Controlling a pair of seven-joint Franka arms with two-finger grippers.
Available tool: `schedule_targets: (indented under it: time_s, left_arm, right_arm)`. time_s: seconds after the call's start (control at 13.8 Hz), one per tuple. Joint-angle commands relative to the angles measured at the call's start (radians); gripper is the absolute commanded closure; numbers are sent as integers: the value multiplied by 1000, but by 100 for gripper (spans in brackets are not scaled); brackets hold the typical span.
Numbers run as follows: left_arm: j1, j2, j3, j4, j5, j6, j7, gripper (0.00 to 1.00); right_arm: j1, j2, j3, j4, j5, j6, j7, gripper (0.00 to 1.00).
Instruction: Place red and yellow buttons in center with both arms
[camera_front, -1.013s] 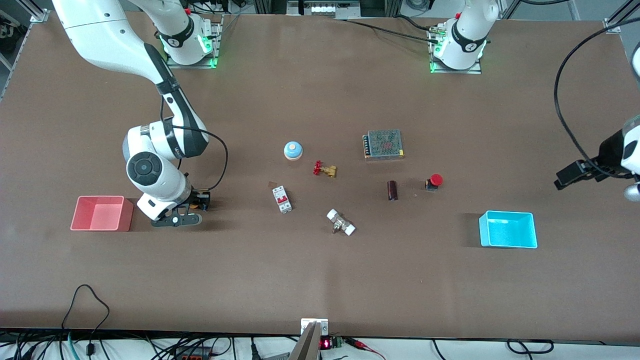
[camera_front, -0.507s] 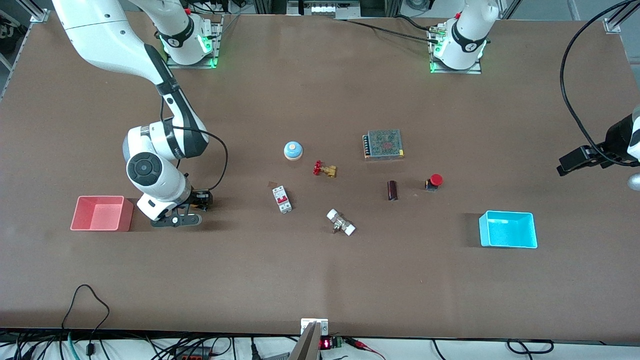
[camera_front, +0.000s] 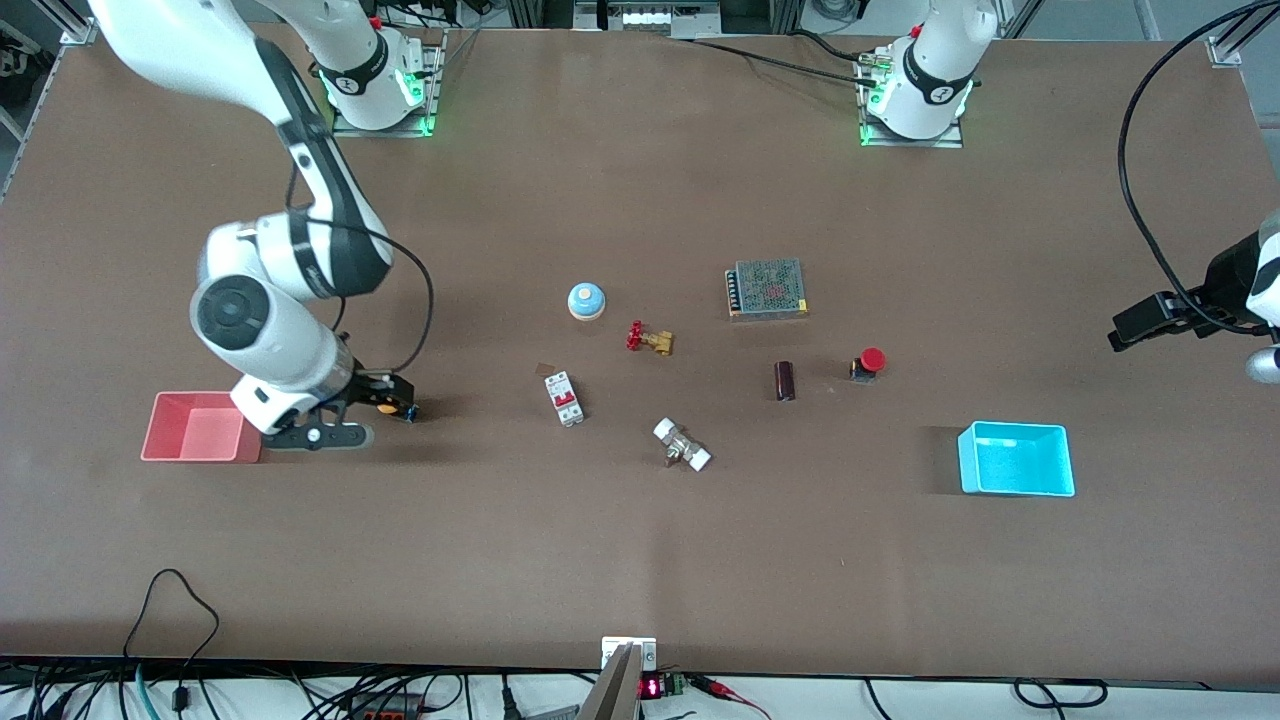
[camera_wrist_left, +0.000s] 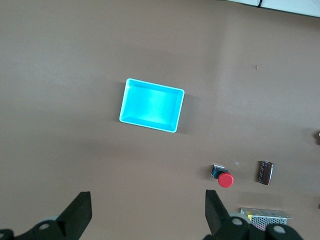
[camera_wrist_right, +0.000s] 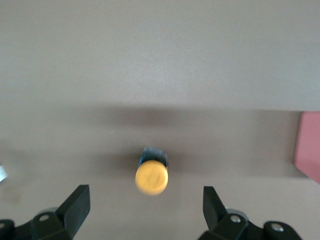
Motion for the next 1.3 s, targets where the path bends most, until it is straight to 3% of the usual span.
schedule_targets:
  time_s: [0.0,0.29,0.65,1.23]
  left_arm:
    - [15,7,-10,24,-3,-22,18,0]
    - [7,-17,-17,31,-3,-53,11,0]
    - [11,-74,-17,-23,-3,-59,24,0]
    - [12,-87,-28,-29,8,-99,69,0]
  right_arm:
    - [-47,-190,-5,-3,46,-207,-89,0]
    - [-122,-362,-9,23,41,-377,-93,0]
    - [-225,-363,-6,90,63,-473,-94,0]
    - [-207,-361,3,98,57,-479,-88,0]
